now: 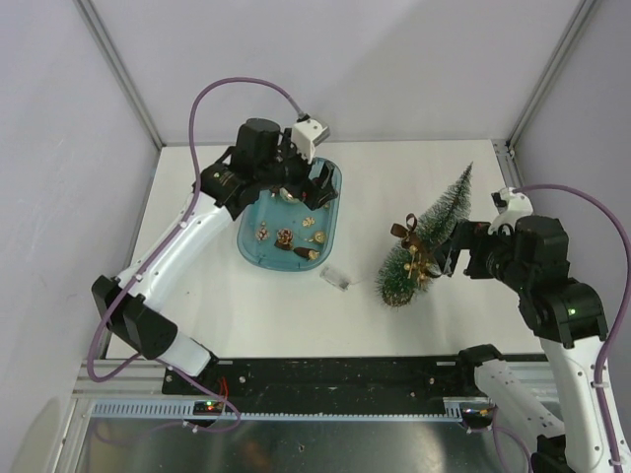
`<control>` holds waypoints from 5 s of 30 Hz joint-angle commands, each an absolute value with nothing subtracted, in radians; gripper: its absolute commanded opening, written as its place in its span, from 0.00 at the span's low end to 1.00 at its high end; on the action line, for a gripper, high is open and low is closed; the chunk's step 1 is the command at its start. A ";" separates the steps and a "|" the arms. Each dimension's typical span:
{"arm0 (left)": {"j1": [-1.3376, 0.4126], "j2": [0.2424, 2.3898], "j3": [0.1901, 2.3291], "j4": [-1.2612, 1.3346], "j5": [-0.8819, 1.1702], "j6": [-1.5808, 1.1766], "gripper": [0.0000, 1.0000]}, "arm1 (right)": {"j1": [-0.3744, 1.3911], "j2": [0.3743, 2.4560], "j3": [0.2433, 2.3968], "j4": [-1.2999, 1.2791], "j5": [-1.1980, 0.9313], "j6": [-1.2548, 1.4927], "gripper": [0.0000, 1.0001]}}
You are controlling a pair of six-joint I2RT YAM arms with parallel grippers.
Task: Decorate the small christmas tree
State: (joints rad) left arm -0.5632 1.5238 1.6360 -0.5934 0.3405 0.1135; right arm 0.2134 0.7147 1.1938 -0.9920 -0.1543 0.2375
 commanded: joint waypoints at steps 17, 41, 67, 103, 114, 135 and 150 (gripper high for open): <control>-0.562 1.431 1.579 -0.574 0.365 0.142 1.00 | 0.164 0.753 1.341 -1.167 -0.047 0.397 0.99; -0.428 2.016 1.823 -0.575 0.320 0.141 0.98 | 0.165 0.629 1.422 -0.935 0.130 0.363 0.83; -0.401 2.373 2.065 -0.573 0.249 -0.068 0.77 | 0.164 0.580 1.180 -0.787 0.141 0.317 0.77; -0.402 2.261 1.988 -0.569 0.312 -0.026 0.22 | 0.163 0.555 1.124 -0.750 0.038 0.350 0.69; -0.403 2.025 1.731 -0.569 0.306 0.132 0.28 | 0.165 0.553 1.121 -0.738 0.031 0.344 0.70; -0.735 1.219 1.328 -0.597 0.597 0.765 0.37 | 0.166 0.472 1.127 -0.694 0.066 0.385 0.75; -0.414 1.610 1.408 -0.591 0.359 0.565 0.73 | 0.165 0.421 1.126 -0.741 0.109 0.338 0.79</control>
State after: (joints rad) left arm -0.5026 1.5604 1.3735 -0.5938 0.4114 0.5823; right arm 0.1677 0.4305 1.1252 -0.7422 0.0868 0.3607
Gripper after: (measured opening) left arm 0.717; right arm 0.785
